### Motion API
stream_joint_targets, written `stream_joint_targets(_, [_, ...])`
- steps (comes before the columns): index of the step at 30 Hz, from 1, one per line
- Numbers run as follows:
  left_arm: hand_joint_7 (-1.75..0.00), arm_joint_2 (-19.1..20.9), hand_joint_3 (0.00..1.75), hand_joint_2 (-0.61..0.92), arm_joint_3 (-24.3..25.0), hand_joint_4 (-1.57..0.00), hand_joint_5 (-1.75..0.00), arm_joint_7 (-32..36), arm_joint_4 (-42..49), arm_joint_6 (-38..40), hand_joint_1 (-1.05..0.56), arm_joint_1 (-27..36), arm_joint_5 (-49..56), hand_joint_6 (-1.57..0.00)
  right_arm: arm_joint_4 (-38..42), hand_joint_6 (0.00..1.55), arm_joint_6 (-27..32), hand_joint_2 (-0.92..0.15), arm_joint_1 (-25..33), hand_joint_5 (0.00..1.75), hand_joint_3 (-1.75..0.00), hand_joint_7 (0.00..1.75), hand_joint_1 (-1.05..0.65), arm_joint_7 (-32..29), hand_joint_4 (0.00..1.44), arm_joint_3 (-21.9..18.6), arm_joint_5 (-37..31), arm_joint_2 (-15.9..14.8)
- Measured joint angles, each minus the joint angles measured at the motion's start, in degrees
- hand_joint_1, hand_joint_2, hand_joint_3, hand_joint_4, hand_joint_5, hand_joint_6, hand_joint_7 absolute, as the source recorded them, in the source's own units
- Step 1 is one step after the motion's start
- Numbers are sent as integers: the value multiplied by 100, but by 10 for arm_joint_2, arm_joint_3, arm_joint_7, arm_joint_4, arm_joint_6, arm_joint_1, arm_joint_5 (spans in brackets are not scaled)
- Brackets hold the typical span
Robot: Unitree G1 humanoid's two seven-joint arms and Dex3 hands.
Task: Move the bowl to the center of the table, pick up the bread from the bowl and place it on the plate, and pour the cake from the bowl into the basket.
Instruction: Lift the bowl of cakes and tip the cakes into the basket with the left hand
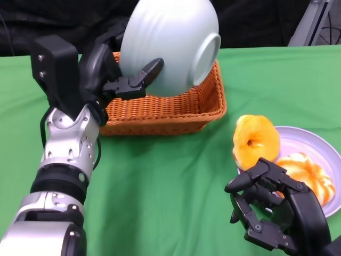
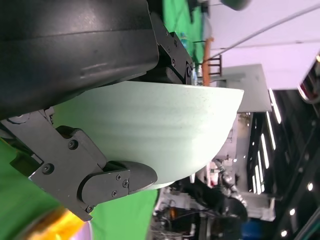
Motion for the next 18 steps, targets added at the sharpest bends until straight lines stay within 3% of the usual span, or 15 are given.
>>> stream_joint_targets(6, [-160, -9, 110, 67, 48, -78, -175, -1, -2, 128, -11, -14, -65, -73, 10, 61, -12, -72, -3, 162, -76, 132, -7, 5, 71, 3, -1, -3])
stream_joint_targets(14, [-161, -11, 90, 78, 105, -77, -175, -5, 6, 229, -16, -42, -130, -70, 13, 61, -13, -72, -4, 162, -77, 131, -7, 7, 72, 5, 0, -3])
stream_joint_targets(18, [-162, -11, 88, 79, 132, -77, -175, -4, 19, 273, -15, -56, -158, -68, 21, 61, -21, -72, -8, 162, -77, 132, -7, 7, 72, 5, 0, -3])
